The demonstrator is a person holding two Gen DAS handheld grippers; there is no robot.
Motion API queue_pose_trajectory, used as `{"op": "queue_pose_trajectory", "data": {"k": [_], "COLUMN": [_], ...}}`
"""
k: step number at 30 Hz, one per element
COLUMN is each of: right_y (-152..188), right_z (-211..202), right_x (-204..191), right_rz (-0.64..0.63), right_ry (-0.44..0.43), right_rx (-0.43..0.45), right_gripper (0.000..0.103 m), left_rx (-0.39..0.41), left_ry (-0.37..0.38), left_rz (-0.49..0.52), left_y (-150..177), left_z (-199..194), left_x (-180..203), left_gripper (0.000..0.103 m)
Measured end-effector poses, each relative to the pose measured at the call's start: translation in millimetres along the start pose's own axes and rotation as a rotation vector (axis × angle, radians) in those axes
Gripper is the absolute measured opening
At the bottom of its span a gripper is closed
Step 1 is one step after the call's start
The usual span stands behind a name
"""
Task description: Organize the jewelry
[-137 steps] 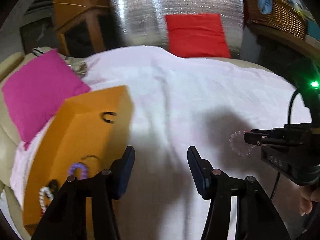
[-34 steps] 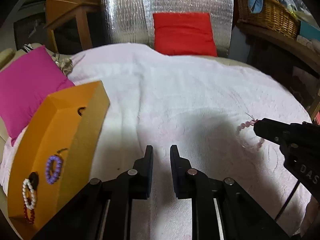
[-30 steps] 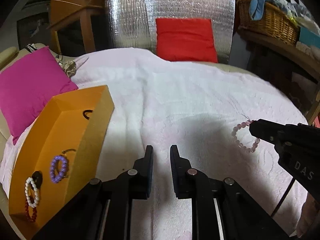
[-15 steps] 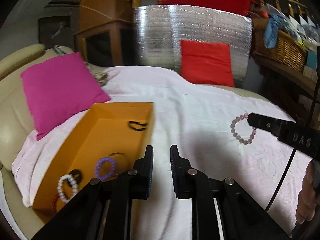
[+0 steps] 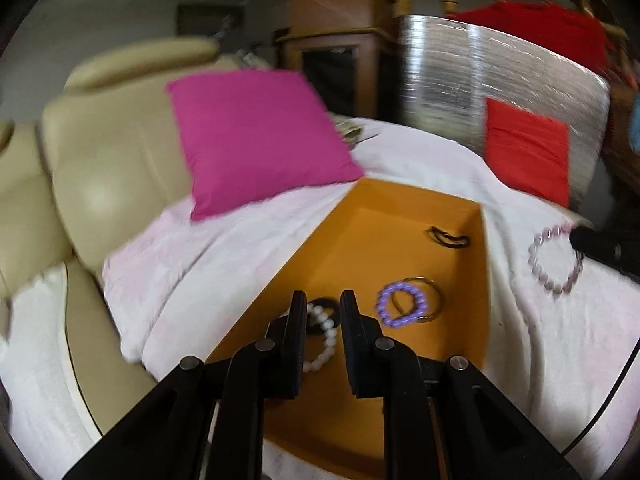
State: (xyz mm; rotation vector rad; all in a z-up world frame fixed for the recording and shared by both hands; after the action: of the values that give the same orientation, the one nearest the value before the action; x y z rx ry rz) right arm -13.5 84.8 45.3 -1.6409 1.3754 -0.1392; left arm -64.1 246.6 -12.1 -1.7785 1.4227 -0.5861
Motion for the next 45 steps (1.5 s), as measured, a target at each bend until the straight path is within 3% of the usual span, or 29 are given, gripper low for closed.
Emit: {"op": "queue_pose_trajectory", "data": {"k": [7, 14, 28, 30, 32, 34, 37, 42, 45], "right_y": [32, 53, 55, 53, 51, 49, 48, 45, 41], "right_z": [36, 69, 88, 85, 80, 77, 72, 61, 51], "right_x": [-34, -39, -27, -25, -23, -21, -19, -14, -10], "right_rz": [-0.06, -0.066, -0.04, -0.043, -0.046, -0.052, -0.056, -0.067, -0.073], "right_ry": [-0.041, -0.032, 0.021, 0.027, 0.039, 0.05, 0.068, 0.105, 0.116], "right_rx": [-0.096, -0.195, -0.218, -0.211, -0.2, -0.198, -0.204, -0.203, -0.191], "right_gripper": [0.009, 0.009, 0.01, 0.01, 0.01, 0.01, 0.011, 0.024, 0.024], "left_rx": [-0.042, -0.065, -0.077, -0.075, -0.069, -0.052, -0.033, -0.032, -0.033], "left_ry": [-0.01, -0.016, -0.051, -0.053, -0.06, -0.073, -0.08, -0.091, -0.104], "left_rz": [-0.025, -0.017, -0.004, -0.005, -0.002, 0.003, 0.016, 0.012, 0.003], "left_y": [7, 10, 11, 11, 11, 9, 7, 6, 5], "left_z": [15, 20, 23, 22, 20, 16, 11, 7, 3], "left_x": [-14, -15, -17, -17, -15, -13, -9, -8, -9], "left_gripper": [0.018, 0.018, 0.018, 0.022, 0.048, 0.059, 0.064, 0.07, 0.079]}}
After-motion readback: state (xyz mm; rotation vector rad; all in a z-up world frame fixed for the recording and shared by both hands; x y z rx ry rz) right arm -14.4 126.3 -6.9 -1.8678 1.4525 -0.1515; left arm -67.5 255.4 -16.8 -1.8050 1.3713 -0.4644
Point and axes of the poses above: each gripper's, at about its wrist camera, not at the fingertips, and z roughly the way its jaws point, x to its right, y to its underside, the point moved 3 cm from there along z, roughly the way its jaws point, and after that the axes turned 11 degrees about z, right-handed, at the moved point
